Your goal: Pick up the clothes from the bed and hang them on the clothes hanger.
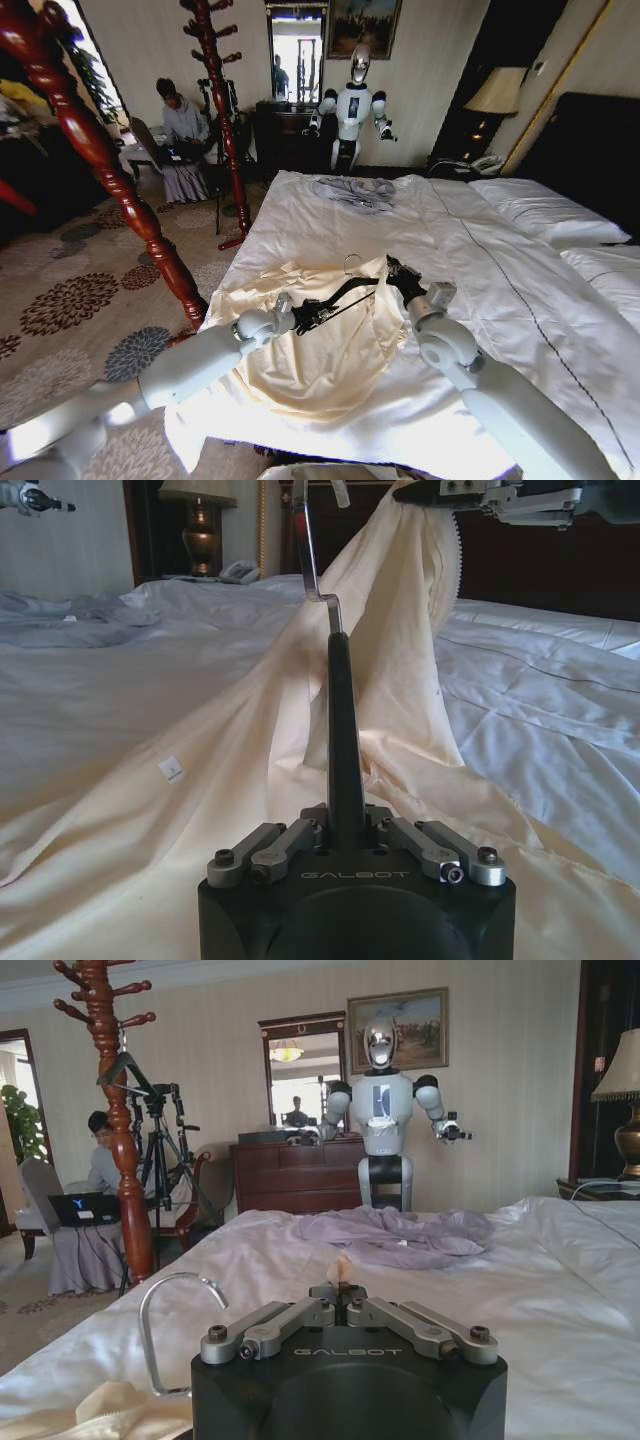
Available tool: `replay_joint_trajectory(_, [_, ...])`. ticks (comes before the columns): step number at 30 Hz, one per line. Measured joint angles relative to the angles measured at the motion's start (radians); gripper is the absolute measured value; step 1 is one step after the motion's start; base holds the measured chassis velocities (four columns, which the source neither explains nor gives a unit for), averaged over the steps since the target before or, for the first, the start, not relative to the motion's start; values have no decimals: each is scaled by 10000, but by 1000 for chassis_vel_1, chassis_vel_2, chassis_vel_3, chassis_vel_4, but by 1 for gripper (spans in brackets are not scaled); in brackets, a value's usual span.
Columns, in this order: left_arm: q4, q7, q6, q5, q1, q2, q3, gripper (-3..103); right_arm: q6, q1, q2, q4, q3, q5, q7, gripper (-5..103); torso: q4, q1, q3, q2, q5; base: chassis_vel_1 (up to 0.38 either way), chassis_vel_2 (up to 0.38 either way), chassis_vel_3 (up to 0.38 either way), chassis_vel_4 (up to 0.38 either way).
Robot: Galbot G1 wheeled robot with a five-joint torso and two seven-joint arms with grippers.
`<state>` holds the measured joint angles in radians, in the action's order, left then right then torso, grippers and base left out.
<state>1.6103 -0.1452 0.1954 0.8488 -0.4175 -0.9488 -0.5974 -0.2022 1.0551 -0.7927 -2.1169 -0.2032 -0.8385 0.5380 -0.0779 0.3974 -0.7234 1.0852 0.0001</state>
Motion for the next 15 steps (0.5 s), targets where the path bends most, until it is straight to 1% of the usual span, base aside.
replay_joint_trajectory(9, [-275,12,-43,8,57,-294,-29,17,-68,427,-15,-396,69,127,-95,1,0,-1,0,0,0,0,0,0,0])
replay_joint_trajectory(11, [-350,68,-53,59,156,-471,-29,17,-119,658,59,-712,62,158,-125,1,-1,-1,0,0,0,0,0,0,0])
replay_joint_trajectory(15, [-354,135,-57,129,233,-566,-63,17,-153,725,13,-771,68,166,-118,1,0,-1,0,0,0,0,0,0,0])
